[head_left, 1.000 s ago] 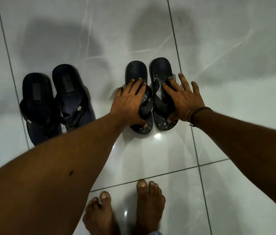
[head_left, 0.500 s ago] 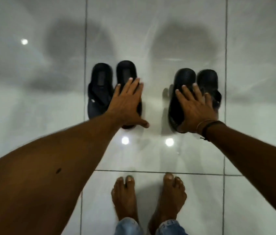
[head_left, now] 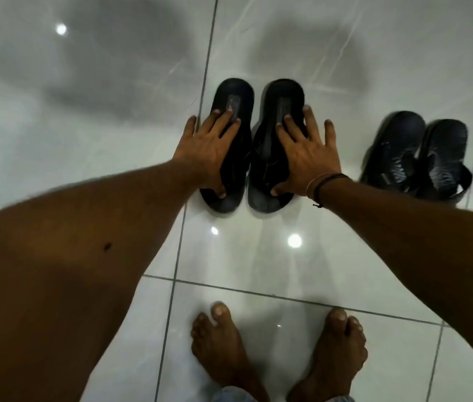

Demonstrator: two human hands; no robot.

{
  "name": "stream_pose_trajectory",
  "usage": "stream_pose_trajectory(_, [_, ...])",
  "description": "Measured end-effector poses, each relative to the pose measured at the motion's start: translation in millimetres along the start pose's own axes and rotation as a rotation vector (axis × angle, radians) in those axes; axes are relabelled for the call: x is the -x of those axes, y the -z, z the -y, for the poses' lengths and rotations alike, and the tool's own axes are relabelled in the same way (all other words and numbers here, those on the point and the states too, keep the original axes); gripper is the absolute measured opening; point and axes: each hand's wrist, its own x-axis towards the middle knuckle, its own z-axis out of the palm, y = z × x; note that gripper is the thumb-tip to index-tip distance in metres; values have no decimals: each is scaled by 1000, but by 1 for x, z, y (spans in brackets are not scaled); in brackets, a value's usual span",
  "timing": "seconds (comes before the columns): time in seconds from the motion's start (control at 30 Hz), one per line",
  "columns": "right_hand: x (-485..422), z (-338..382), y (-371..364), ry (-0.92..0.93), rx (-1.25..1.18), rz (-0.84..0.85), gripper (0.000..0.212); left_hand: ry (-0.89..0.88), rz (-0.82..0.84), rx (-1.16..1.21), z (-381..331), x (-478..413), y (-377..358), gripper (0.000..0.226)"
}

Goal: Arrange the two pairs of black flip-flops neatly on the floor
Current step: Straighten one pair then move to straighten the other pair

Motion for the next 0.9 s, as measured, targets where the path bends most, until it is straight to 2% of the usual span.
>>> stream_pose_trajectory(0.17, [-20,58,9,30,-8,-8,142,-16,-35,-21,56,19,-10,160])
stream_pose_trajectory(0.43, [-67,165,34,81,-75,-44,141,52,-7,-81,164,52,-8,163])
stream_pose_trajectory(0.77, [-83,189,40,78,-60,-38,142,40,12,-89,191,55,-6,162])
stream_pose_trajectory(0.9, [-74,183,46,80,-134,-39,146,45,38,-107,187,58,2,166])
